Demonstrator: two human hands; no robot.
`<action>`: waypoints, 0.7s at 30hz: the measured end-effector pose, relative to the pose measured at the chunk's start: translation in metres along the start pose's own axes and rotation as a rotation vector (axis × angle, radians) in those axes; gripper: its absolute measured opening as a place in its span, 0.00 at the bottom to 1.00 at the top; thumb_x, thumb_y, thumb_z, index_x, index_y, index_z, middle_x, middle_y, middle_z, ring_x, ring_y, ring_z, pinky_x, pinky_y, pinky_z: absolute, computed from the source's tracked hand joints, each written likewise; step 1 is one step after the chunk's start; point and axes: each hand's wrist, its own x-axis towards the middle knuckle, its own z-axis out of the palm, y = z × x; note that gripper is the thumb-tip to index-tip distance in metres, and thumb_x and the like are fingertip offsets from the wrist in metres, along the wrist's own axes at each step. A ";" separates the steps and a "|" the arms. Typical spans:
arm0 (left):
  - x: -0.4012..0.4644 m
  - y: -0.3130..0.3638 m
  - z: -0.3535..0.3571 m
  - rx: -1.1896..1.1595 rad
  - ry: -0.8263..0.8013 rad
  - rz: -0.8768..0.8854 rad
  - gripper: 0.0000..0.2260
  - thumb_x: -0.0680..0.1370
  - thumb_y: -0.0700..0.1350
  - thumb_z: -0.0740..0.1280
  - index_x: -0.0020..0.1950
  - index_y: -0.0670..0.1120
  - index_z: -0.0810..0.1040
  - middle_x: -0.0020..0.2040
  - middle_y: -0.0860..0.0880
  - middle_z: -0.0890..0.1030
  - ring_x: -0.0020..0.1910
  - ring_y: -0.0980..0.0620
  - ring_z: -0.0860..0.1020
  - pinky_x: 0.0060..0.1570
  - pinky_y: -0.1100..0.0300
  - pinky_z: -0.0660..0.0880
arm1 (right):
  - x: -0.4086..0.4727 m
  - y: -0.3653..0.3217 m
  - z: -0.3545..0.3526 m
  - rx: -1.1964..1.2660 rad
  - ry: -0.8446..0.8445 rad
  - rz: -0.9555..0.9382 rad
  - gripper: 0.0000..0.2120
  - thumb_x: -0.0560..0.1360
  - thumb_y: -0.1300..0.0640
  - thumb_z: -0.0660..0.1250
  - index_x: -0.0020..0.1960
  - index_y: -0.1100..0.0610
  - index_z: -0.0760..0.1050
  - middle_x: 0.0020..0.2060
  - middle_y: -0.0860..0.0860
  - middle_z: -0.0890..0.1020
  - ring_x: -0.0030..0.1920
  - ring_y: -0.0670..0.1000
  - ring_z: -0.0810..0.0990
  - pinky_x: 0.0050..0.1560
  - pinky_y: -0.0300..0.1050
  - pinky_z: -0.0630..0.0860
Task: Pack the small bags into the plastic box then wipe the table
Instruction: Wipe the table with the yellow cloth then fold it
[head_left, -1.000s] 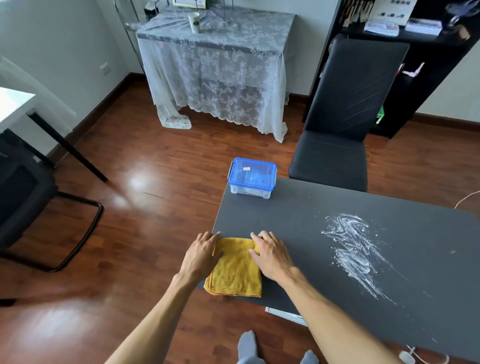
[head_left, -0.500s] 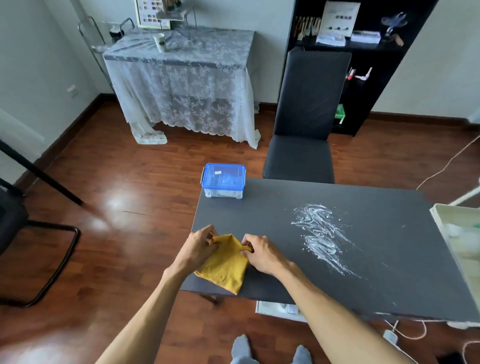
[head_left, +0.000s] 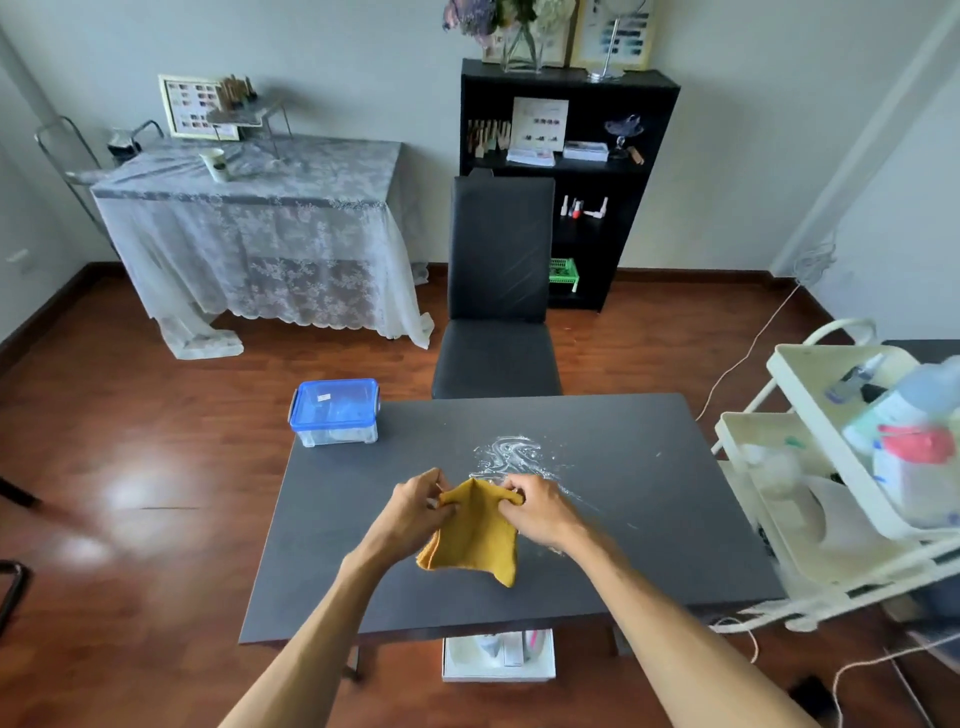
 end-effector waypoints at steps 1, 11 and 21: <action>0.005 0.006 0.010 -0.005 -0.031 0.003 0.07 0.74 0.42 0.70 0.40 0.50 0.74 0.38 0.52 0.81 0.38 0.53 0.80 0.40 0.51 0.81 | -0.003 0.009 -0.009 -0.002 0.006 0.026 0.06 0.71 0.53 0.64 0.38 0.56 0.74 0.30 0.47 0.75 0.32 0.47 0.71 0.33 0.45 0.65; 0.048 0.030 0.090 -0.076 -0.195 -0.110 0.04 0.76 0.37 0.70 0.45 0.43 0.75 0.43 0.42 0.81 0.34 0.47 0.84 0.32 0.54 0.82 | 0.002 0.105 -0.055 -0.025 0.037 0.130 0.05 0.75 0.56 0.65 0.41 0.48 0.76 0.35 0.44 0.79 0.37 0.46 0.77 0.32 0.39 0.68; 0.087 -0.009 0.110 0.333 0.033 0.026 0.10 0.77 0.46 0.67 0.59 0.53 0.79 0.58 0.54 0.81 0.56 0.50 0.77 0.51 0.52 0.78 | 0.048 0.123 -0.009 -0.262 0.271 0.012 0.15 0.76 0.56 0.66 0.62 0.51 0.76 0.55 0.53 0.79 0.57 0.56 0.76 0.57 0.51 0.73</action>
